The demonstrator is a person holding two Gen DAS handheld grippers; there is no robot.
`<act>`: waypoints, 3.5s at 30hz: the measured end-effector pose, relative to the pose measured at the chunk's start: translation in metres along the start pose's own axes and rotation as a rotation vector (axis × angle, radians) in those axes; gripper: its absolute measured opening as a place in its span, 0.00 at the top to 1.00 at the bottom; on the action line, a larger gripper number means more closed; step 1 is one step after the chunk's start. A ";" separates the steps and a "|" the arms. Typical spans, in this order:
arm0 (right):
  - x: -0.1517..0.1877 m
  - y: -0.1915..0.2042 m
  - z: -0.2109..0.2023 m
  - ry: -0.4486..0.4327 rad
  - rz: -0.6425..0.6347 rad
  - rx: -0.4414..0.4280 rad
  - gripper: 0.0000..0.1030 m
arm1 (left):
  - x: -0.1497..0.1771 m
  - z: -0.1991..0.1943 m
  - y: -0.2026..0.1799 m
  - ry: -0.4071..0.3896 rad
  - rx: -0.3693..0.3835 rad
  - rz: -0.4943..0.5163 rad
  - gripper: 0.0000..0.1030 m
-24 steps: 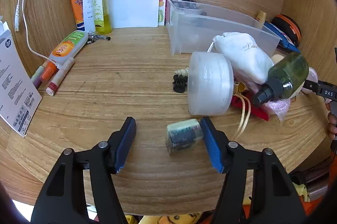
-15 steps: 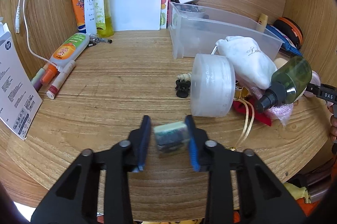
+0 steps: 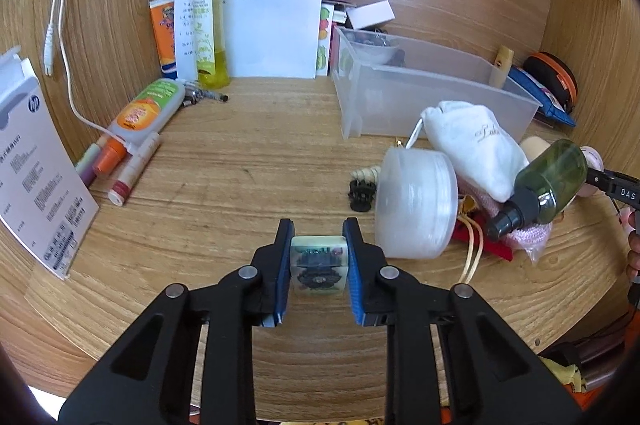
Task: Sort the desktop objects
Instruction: 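Grasp the small dark clip with the left tool while the right grasps the pink fan, then carry the pink fan with the right tool over the clear plastic box, then open the left tool over the box while the right releases the pink fan inside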
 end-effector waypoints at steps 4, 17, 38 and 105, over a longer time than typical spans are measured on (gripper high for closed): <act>-0.007 0.001 -0.009 -0.030 -0.002 -0.001 0.57 | -0.008 -0.004 -0.001 -0.017 -0.012 0.007 0.77; -0.052 0.009 -0.033 -0.142 -0.039 -0.041 0.57 | -0.069 -0.012 -0.001 -0.095 -0.023 0.044 0.77; -0.136 0.063 -0.017 -0.203 -0.160 -0.169 0.57 | -0.174 0.025 -0.046 -0.113 0.137 0.104 0.77; -0.158 0.102 0.059 0.024 -0.329 -0.136 0.20 | -0.172 0.093 -0.109 0.110 0.212 0.311 0.27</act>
Point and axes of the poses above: each gripper's, at about its wrist camera, not at the fingertips, and z roughly the way its jaws point, y to its left, x to its underside, the point moved 4 cm from there along z, roughly the way its jaws point, and after that the axes turned 3 degrees about -z, right-handed, at the moved point
